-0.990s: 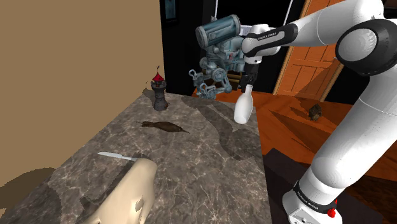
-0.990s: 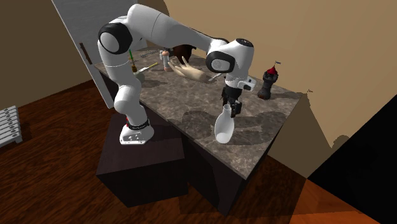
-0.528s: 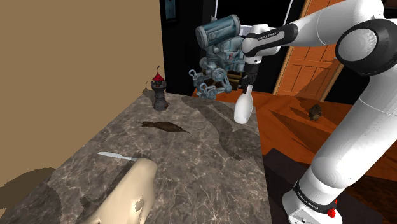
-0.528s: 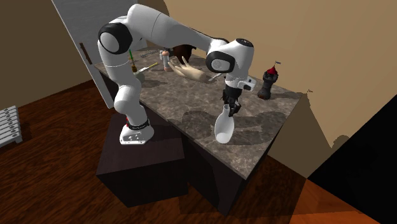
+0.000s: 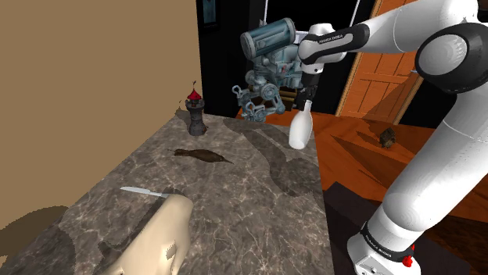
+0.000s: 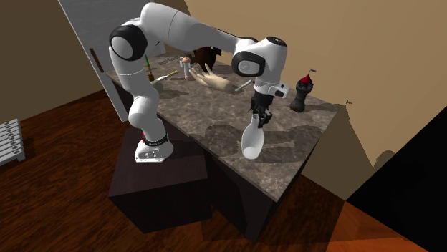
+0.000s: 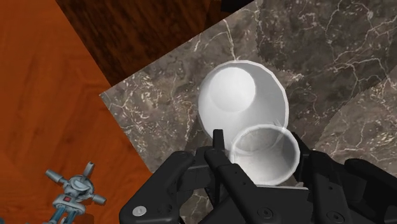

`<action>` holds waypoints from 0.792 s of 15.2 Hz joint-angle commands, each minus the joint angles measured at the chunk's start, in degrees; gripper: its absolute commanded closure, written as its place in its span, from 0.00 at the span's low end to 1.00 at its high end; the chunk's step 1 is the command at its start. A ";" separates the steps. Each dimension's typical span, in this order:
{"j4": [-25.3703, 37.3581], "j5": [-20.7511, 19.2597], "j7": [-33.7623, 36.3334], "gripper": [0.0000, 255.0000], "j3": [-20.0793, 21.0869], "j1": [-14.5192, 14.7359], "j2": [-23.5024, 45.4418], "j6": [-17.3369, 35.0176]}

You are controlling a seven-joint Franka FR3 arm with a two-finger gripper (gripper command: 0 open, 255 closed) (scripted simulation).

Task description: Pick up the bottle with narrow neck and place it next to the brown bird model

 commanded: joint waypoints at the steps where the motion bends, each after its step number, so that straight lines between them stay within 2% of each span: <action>1: 1.46 -0.01 0.00 1.00 0.02 0.02 -0.12 -1.56; 12: 9.44 -0.07 -0.09 1.00 0.09 0.08 -0.55 -9.97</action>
